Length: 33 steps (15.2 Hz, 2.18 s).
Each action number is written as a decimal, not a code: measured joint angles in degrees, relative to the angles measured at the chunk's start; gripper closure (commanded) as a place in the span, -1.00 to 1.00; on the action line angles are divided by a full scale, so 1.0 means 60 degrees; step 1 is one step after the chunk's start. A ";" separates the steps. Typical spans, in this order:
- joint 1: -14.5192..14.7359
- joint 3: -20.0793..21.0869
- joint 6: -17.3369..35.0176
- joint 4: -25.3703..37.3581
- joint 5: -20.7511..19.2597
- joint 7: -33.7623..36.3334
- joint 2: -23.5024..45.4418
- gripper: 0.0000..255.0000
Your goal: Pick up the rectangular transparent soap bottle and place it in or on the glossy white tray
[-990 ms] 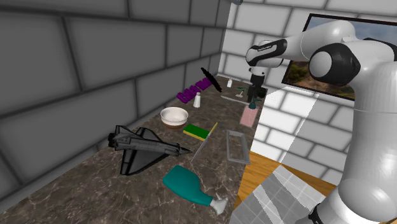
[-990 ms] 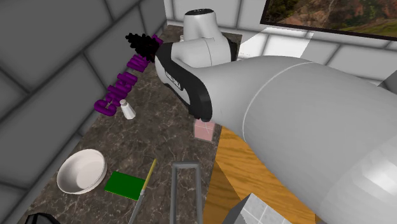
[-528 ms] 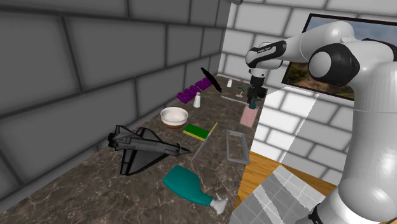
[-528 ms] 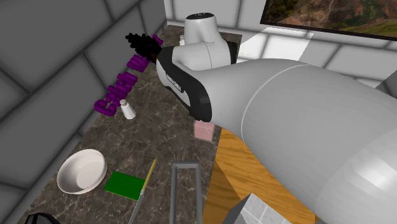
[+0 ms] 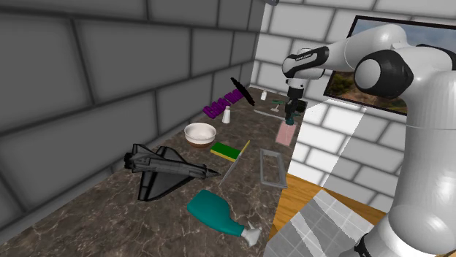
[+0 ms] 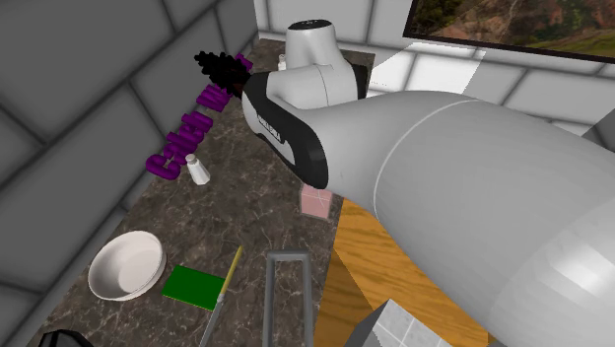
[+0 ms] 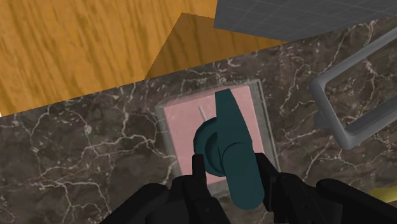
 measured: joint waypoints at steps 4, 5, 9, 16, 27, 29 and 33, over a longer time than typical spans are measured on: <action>-0.0001 0.0001 0.0002 0.0005 0.0002 -0.0001 0.0002 1.00; -0.0001 -0.0004 -0.0057 0.0041 -0.0008 0.0005 -0.0015 1.00; 0.0003 -0.0029 -0.0424 0.0289 -0.0061 0.0040 -0.0140 1.00; -0.0030 -0.0068 -0.1259 0.1010 -0.0128 0.0092 -0.0268 1.00; 0.0273 -0.0085 -0.2116 0.1078 -0.0414 0.0448 -0.1105 1.00; 0.0616 -0.0022 -0.1934 0.0255 -0.0639 0.0808 -0.1811 1.00; 0.1205 0.0214 -0.1910 -0.0891 -0.1029 0.1634 -0.3030 1.00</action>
